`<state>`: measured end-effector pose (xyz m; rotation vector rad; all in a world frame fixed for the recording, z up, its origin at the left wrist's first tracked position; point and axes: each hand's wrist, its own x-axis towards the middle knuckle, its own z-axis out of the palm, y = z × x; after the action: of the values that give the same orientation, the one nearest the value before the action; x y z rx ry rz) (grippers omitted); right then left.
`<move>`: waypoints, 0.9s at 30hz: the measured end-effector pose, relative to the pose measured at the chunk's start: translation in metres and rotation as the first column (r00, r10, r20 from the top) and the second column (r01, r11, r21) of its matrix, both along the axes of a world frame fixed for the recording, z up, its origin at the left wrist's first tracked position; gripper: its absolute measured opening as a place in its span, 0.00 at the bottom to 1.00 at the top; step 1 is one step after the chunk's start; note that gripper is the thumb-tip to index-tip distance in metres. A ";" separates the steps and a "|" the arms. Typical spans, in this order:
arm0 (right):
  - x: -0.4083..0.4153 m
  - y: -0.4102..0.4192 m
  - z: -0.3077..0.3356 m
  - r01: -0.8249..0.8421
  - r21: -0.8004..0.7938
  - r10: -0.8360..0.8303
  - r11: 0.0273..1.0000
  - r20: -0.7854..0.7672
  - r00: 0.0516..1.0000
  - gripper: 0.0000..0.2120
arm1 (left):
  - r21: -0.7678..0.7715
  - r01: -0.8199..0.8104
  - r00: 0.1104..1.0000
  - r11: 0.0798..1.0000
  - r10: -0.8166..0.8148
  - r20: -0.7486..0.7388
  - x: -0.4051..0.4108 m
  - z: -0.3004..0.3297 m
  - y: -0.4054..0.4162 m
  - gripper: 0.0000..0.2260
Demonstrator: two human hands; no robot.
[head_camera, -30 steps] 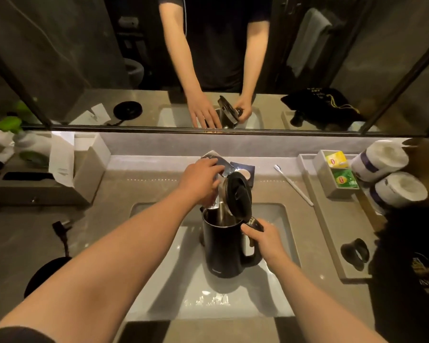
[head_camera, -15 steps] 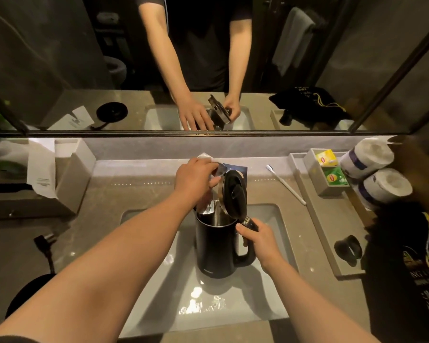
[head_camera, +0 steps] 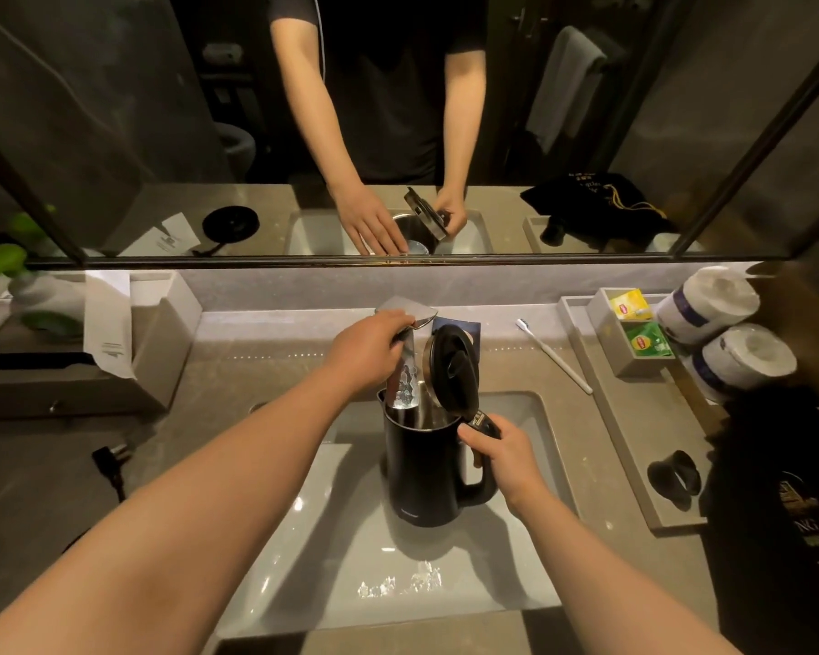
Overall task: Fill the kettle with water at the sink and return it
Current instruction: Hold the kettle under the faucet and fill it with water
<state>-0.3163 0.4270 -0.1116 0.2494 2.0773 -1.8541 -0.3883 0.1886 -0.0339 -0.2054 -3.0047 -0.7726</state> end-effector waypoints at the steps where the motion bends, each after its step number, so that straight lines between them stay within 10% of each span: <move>1: 0.000 0.000 0.000 0.002 -0.001 -0.002 1.000 0.001 1.000 0.10 | 0.002 0.005 1.000 1.000 -0.005 0.009 0.001 -0.001 0.000 0.20; 27: 0.000 -0.010 0.000 -0.029 0.043 0.029 0.999 -0.012 1.000 0.09 | 0.024 0.022 0.995 0.999 -0.024 0.097 0.005 -0.004 -0.003 0.25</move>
<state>-0.3159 0.4166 -0.1121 0.2175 2.1194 -1.8012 -0.3835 0.1854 -0.0382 -0.2079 -3.0878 -0.8432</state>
